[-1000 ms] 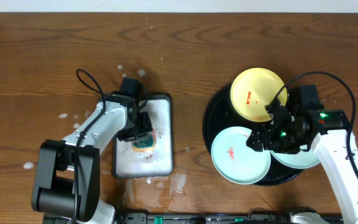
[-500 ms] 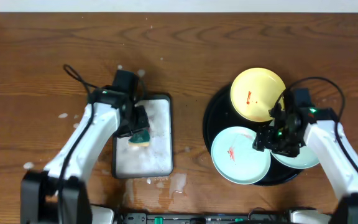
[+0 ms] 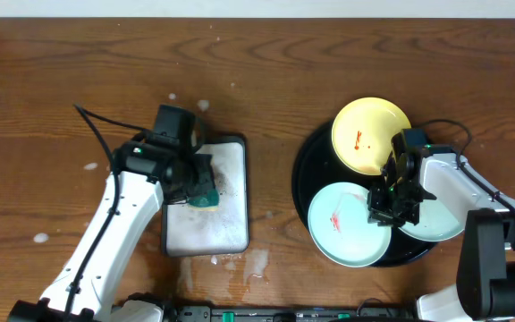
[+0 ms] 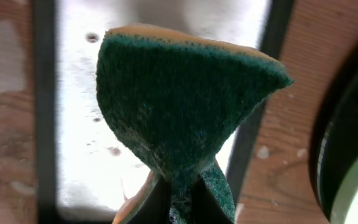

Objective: Clean dirty plates on tray and stack at the side

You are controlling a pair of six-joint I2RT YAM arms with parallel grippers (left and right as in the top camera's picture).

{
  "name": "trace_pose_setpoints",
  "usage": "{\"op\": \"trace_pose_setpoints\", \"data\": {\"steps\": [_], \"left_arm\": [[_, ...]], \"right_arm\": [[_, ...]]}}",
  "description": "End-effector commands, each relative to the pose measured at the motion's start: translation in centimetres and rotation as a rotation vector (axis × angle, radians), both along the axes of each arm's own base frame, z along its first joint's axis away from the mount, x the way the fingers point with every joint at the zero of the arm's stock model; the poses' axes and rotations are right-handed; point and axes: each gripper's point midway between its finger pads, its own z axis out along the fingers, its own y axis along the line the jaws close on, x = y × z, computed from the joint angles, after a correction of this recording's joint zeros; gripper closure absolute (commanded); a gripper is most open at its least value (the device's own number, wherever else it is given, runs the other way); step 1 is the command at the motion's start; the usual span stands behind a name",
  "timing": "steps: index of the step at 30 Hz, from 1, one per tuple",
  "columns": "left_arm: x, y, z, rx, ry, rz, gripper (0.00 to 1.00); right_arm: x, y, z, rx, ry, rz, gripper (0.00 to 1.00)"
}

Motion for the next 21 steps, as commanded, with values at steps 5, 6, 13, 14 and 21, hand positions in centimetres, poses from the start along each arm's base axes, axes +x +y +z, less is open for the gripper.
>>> {"op": "trace_pose_setpoints", "data": {"steps": [5, 6, 13, 14, 21], "left_arm": [[0.8, -2.9, 1.4, -0.042, -0.073, -0.098, 0.93], [0.8, -3.3, 1.5, -0.048, -0.080, -0.108, 0.93], [1.0, -6.1, 2.1, -0.096, -0.132, -0.186, 0.93], [0.9, -6.4, 2.1, -0.097, -0.131, -0.197, 0.93], [0.8, -6.5, 2.1, -0.097, -0.130, -0.199, 0.93]], "right_arm": [[4.1, 0.2, -0.6, 0.011, -0.166, -0.030, 0.99], [4.6, 0.2, -0.6, 0.011, -0.186, -0.034, 0.99], [6.0, 1.8, 1.1, 0.117, -0.250, 0.062, 0.85], [5.4, 2.1, 3.0, 0.142, -0.227, 0.096, 0.72], [0.3, -0.1, 7.1, 0.012, -0.067, 0.036, 0.56]]}}
